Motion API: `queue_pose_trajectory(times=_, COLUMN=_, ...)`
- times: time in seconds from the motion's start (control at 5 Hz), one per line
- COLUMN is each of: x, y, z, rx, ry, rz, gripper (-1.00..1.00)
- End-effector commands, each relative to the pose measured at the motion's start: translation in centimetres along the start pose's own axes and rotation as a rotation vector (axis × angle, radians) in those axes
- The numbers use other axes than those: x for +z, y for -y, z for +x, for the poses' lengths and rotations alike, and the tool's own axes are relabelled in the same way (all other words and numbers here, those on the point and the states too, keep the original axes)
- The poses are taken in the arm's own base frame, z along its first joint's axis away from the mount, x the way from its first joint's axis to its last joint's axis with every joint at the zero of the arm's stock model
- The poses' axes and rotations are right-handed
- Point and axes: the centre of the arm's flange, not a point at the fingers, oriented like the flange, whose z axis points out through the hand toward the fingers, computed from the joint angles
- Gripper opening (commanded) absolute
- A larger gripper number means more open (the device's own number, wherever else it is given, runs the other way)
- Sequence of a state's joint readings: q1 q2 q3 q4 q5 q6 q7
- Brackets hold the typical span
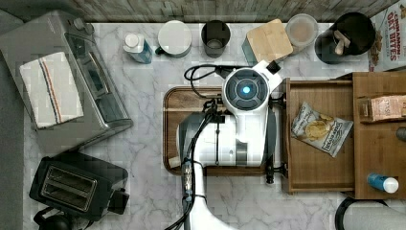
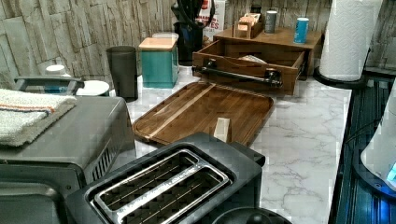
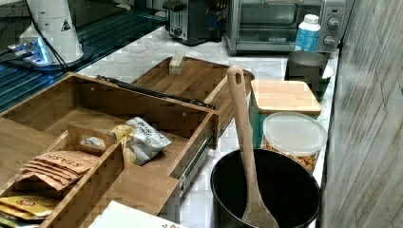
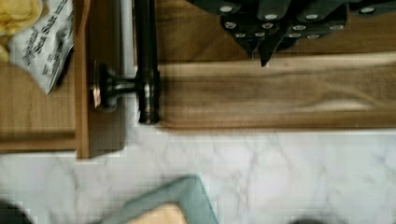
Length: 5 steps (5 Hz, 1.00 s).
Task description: Close the drawer.
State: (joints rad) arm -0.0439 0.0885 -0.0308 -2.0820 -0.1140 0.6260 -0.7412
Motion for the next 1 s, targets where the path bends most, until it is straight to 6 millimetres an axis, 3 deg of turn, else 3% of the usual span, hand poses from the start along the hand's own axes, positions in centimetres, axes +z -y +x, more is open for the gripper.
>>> queue_pose_trajectory(times=0.2, x=8.6, y=-0.9, z=-2.9, rx=-0.066, ry=0.145, rz=-0.009, gripper=-1.00)
queue_pose_trajectory(times=1.0, x=11.1, y=-10.4, z=-1.7, rx=-0.224, ry=0.099, rz=0.024, gripper=-1.00)
